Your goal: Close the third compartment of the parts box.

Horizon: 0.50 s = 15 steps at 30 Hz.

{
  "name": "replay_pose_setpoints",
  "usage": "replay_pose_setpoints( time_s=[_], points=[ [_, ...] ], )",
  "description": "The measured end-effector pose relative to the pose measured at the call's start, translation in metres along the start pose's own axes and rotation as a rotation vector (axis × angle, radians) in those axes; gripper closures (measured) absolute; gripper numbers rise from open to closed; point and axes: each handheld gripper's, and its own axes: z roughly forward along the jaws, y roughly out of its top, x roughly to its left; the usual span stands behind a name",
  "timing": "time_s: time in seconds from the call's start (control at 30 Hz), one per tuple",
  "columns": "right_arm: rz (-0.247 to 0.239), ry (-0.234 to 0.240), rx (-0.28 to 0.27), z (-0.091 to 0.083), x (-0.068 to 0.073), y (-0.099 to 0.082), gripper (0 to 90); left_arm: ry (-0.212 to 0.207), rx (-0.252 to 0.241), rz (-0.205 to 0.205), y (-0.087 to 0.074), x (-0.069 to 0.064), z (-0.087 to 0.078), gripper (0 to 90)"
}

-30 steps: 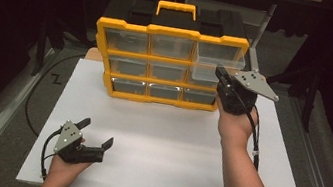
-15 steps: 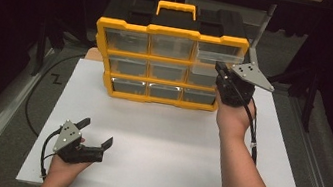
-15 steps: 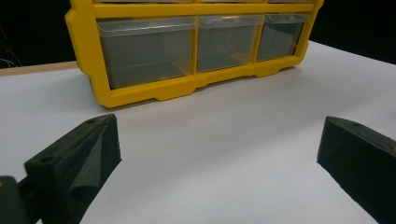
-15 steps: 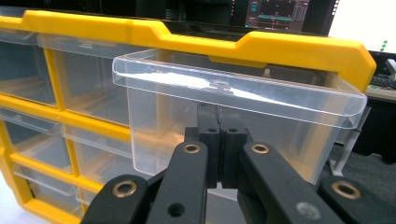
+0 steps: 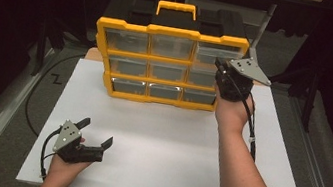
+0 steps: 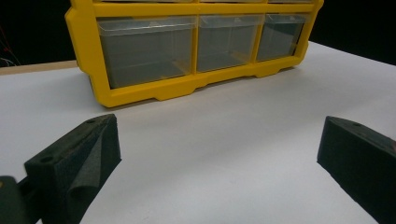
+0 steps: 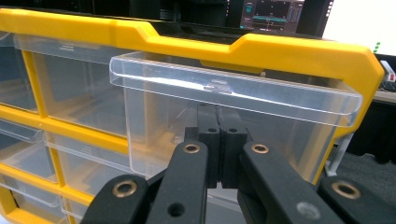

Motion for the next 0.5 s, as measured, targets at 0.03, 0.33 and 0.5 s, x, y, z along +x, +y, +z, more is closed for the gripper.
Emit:
replay_pose_setpoints(
  time_s=[0.03,0.33,0.5],
  points=[
    [-0.001,-0.001,0.001,0.001,0.000,0.000,90.0,0.000,0.000,0.000,0.000,0.000,0.000,0.4],
    [-0.005,-0.014,0.001,0.008,-0.001,0.001,90.0,-0.002,-0.002,0.002,0.000,0.000,0.000,0.3],
    [-0.007,-0.020,0.006,0.013,-0.001,0.002,90.0,-0.003,-0.001,-0.001,0.000,0.000,0.000,0.3]
  ],
)
